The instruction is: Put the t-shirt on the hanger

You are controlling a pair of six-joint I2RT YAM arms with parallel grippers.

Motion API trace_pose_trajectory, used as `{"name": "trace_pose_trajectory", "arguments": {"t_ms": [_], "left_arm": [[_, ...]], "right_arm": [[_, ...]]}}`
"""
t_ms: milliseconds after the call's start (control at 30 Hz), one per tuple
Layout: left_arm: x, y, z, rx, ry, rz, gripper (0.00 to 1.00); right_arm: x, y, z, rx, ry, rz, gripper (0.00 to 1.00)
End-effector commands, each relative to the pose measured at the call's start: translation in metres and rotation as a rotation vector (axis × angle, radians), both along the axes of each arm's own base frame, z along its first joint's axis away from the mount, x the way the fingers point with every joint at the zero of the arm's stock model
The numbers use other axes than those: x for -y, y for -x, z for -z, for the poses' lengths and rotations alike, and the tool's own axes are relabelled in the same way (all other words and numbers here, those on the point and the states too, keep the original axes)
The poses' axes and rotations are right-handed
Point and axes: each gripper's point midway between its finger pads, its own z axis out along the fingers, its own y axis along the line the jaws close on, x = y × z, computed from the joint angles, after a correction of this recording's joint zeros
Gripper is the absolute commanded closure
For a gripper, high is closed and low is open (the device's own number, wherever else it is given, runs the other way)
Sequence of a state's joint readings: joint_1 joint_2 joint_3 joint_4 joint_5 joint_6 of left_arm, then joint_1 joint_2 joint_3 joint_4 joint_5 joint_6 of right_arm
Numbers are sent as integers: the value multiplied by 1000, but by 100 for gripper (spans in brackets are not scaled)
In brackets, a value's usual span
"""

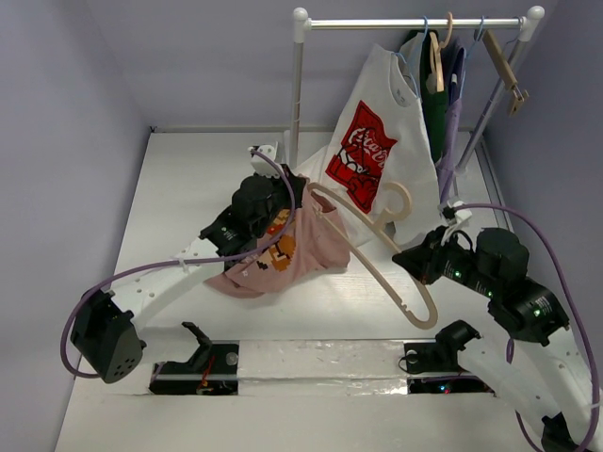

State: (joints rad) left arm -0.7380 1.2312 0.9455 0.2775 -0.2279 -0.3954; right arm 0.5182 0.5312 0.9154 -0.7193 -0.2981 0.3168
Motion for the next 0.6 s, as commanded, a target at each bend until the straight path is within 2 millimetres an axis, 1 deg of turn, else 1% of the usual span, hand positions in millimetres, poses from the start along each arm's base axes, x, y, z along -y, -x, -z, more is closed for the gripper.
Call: {"name": "trace_pose_trajectory", "arguments": {"t_ms": [0, 67, 100, 167, 233, 400, 533, 567], "left_arm": [[-8, -1, -48, 105, 53, -29, 100], [-7, -3, -50, 109, 41, -27, 100], [-6, -3, -56, 117, 47, -22, 100], [-2, -4, -57, 118, 47, -10, 100], [-3, -4, -59, 121, 43, -13, 100], [-5, -1, -62, 129, 30, -6, 100], [-2, 4, -63, 129, 24, 28, 100], [-2, 5, -62, 131, 20, 32, 100]], "right_arm": [[-1, 11, -27, 69, -35, -49, 100], [-2, 17, -30, 67, -40, -70, 100], [-3, 18, -31, 67, -43, -79, 100], [-8, 20, -29, 47, -51, -106, 100], [-11, 20, -26, 37, -56, -120, 100], [-16, 21, -26, 28, -67, -148, 100], [-19, 17, -28, 31, -72, -154, 100], [-22, 19, -32, 35, -84, -172, 100]]}}
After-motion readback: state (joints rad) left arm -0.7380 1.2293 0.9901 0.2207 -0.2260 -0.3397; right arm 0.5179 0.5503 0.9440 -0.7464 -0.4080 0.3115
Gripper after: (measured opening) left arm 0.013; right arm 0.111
